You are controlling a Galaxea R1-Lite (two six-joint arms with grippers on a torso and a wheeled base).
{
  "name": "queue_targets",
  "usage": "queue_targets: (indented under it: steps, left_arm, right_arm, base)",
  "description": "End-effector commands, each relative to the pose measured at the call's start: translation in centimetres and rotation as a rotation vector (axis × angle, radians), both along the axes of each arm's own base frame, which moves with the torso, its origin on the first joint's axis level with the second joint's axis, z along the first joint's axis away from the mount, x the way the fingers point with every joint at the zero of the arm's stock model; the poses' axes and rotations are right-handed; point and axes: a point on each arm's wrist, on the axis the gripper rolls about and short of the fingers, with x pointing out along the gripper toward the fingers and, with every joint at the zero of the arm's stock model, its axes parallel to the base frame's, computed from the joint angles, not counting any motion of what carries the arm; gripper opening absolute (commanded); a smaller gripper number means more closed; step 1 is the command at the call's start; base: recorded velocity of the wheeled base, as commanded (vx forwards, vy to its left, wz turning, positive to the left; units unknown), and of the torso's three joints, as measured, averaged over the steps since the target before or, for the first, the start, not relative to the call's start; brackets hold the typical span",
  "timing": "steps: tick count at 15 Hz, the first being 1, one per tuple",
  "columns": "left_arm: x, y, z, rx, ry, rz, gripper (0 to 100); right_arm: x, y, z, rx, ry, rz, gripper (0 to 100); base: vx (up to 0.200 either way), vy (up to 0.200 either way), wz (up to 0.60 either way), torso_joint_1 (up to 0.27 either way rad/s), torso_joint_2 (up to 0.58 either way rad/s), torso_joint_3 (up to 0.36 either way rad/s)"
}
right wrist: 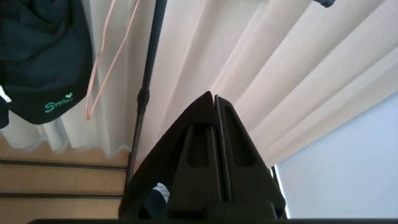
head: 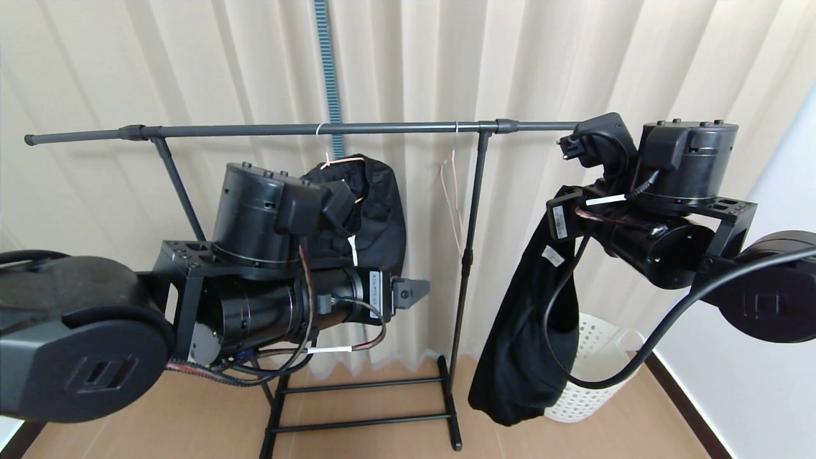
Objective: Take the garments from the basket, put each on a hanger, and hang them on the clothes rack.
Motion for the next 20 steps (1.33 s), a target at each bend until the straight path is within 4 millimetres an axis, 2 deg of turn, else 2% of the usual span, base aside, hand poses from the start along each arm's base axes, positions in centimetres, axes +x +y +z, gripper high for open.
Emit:
queue_targets:
  steps: [1,3,7,12,20]
  left_arm:
    - [-0.4,0.4,-1.6,0.059,0.012,-0.006,100]
    - [-0.3,0.3,-1.9,0.076,0.009,-0.005,100]
    - [0.1,-0.2,-2.9,0.107,0.028,0.006,100]
    - [0.3,-0.7,-3.5,0.13,0.031,0.024,100]
    - [0.6,-0.9,-4.0,0.134,0.017,0.042,100]
  right_arm:
    - [0.2,-0.2,-0.1,-0.003,0.003,-0.007,0]
    - [0.3,-0.1,-0.3,-0.006,0.008,-0.007,0]
    - [0.6,-0.9,-0.1,-0.003,0.001,-0.033,0]
    - [0.9,-1.1,-0.1,-0.015,0.002,-0.038,0]
    - [0.9,-1.1,-0.2,-0.016,0.005,-0.038,0]
  base:
    - [0.0,0.0,0.0,0.0,0.0,0.0]
    - [0.0,-0.2,0.0,0.002,0.0,0.002]
    - [0.2,-0.2,0.0,-0.002,0.0,0.005]
    - [0.0,-0.2,0.0,0.011,0.01,0.0]
    - [0.2,0.0,0.0,0.002,0.0,0.001]
